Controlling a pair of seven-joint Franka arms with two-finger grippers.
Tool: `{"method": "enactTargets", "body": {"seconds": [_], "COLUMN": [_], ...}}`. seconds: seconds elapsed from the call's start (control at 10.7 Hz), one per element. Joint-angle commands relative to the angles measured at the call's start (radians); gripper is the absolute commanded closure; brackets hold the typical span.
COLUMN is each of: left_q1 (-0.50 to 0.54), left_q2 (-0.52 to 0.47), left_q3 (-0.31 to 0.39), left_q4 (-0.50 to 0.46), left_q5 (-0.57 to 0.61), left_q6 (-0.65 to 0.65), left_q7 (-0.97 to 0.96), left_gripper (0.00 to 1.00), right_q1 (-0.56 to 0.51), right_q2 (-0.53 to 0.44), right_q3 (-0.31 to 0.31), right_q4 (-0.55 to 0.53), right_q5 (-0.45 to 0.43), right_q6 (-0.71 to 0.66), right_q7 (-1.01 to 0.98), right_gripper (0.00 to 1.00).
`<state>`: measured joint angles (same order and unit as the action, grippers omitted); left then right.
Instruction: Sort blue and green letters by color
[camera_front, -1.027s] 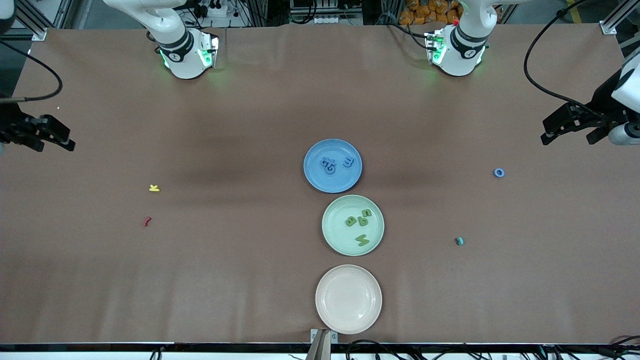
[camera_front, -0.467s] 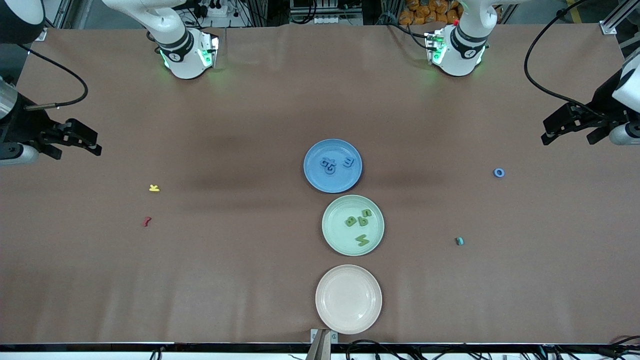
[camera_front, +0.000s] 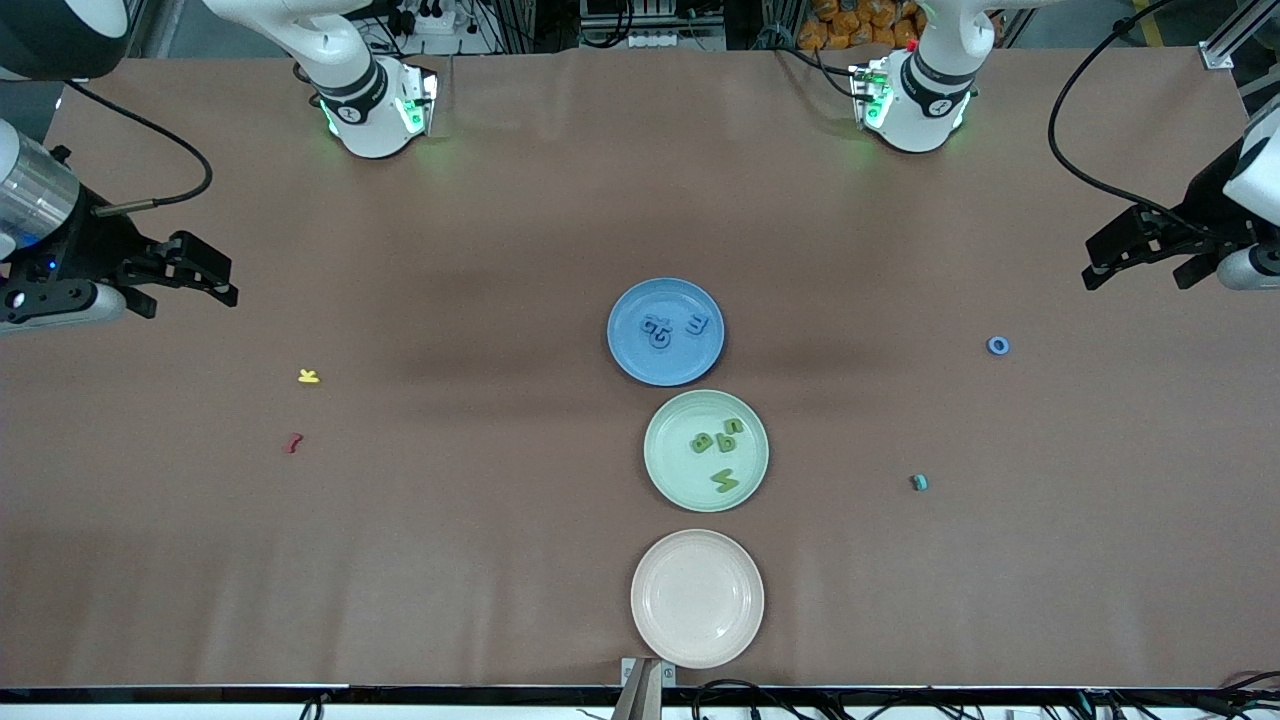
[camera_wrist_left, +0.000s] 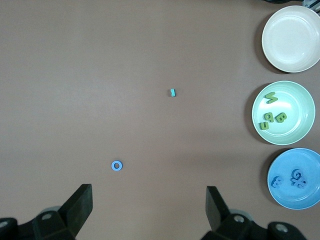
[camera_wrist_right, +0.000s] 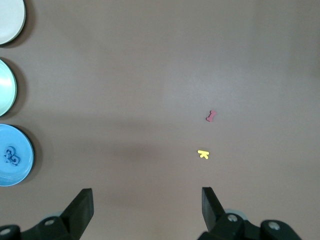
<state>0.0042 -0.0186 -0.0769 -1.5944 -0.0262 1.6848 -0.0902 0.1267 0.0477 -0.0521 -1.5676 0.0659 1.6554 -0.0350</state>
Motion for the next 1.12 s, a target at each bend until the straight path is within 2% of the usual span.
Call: {"method": "enactTargets", "body": {"seconds": [0.0,0.37,0.56,1.03], "left_q1": [0.003,-0.033,-0.11,-0.101], "left_q2": [-0.001,-0.006,-0.007,-0.007], "left_q3": [0.003,0.022,0.109,0.109], "left_q4": [0.007,0.011,0.011,0.039], "left_q5": [0.012,0.074,0.074,0.069], "left_q6": [-0.008,-0.039,-0.072,-0.089], "left_q7": [0.03,0.035,0.058,0.067], "left_gripper": [0.0,0.0,0.0,0.0], "right_q1": [-0.016,0.01,0.008,-0.058], "right_q2": [-0.008,0.024,0.023,0.011], "right_q3": [0.005,0.009,0.009,0.005], "right_q4": [0.0,-0.002,-0.002,0.006], "right_q5": [0.011,0.029,0.029,0.003], "right_q6": [-0.002,0.012,0.009,0.003], "right_q7": [0.012,0.039,0.047,0.035], "right_gripper": [0.02,0.02,0.01,0.0]}}
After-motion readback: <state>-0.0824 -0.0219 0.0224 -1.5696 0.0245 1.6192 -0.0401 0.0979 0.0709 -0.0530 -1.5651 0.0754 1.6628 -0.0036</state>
